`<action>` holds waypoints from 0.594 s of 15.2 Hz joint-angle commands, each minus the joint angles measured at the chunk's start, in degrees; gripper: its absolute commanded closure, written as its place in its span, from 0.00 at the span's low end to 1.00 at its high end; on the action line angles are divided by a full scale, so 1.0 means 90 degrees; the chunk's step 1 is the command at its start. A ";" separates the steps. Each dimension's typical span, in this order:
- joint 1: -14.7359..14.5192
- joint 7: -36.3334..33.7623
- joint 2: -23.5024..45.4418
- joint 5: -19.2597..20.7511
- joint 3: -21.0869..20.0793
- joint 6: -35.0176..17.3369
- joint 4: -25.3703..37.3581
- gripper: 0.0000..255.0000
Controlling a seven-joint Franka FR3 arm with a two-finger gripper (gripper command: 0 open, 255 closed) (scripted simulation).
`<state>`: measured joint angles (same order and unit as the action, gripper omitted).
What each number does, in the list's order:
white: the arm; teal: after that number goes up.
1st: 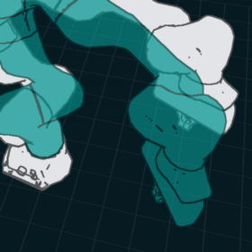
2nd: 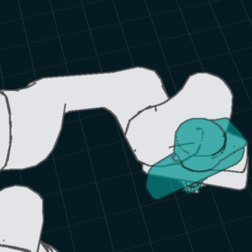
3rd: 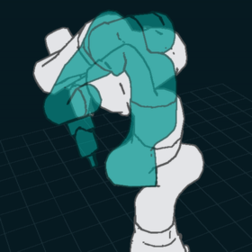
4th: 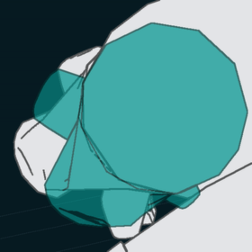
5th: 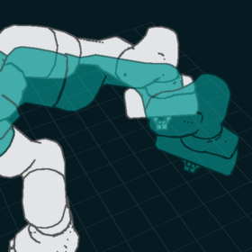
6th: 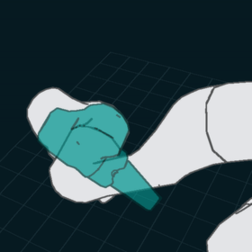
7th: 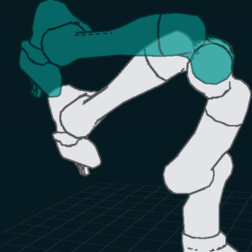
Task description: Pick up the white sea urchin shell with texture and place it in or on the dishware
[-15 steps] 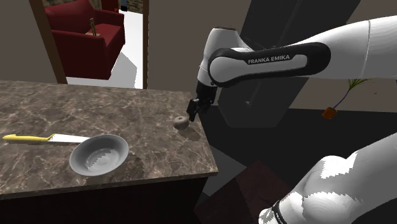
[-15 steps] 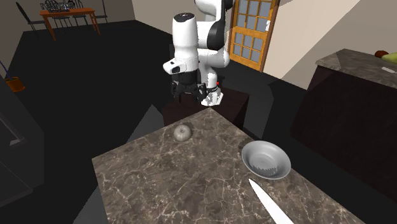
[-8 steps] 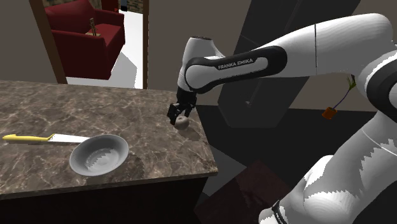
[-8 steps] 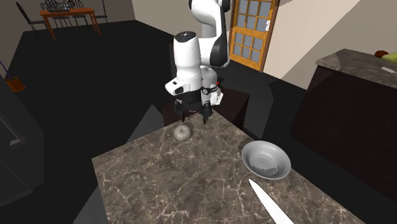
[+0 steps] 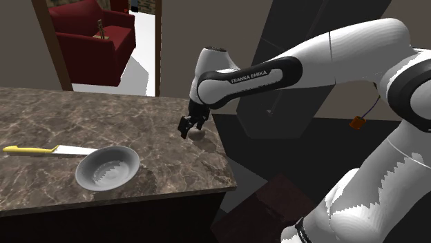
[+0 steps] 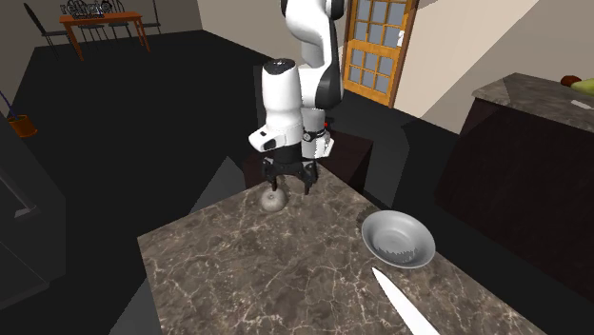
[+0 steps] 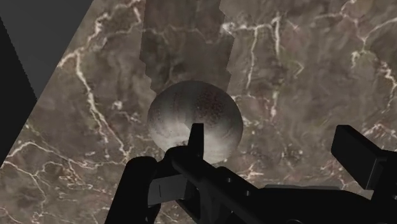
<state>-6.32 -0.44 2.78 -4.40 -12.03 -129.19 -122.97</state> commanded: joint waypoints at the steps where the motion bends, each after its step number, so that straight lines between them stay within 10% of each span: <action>1: -0.0002 0.0004 0.0146 -0.0002 -0.0001 -0.0071 -0.0109 0.00; 6: 0.0001 0.0003 0.0149 -0.0001 -0.0004 -0.0070 -0.0106 0.00; 7: 0.0015 0.0025 0.0147 -0.0002 0.0008 -0.0006 -0.0046 1.00; 9: 0.0020 0.0040 0.0029 -0.0029 0.0009 0.0061 -0.0095 1.00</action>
<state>-6.42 -0.41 2.13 -4.64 -12.26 -128.64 -122.81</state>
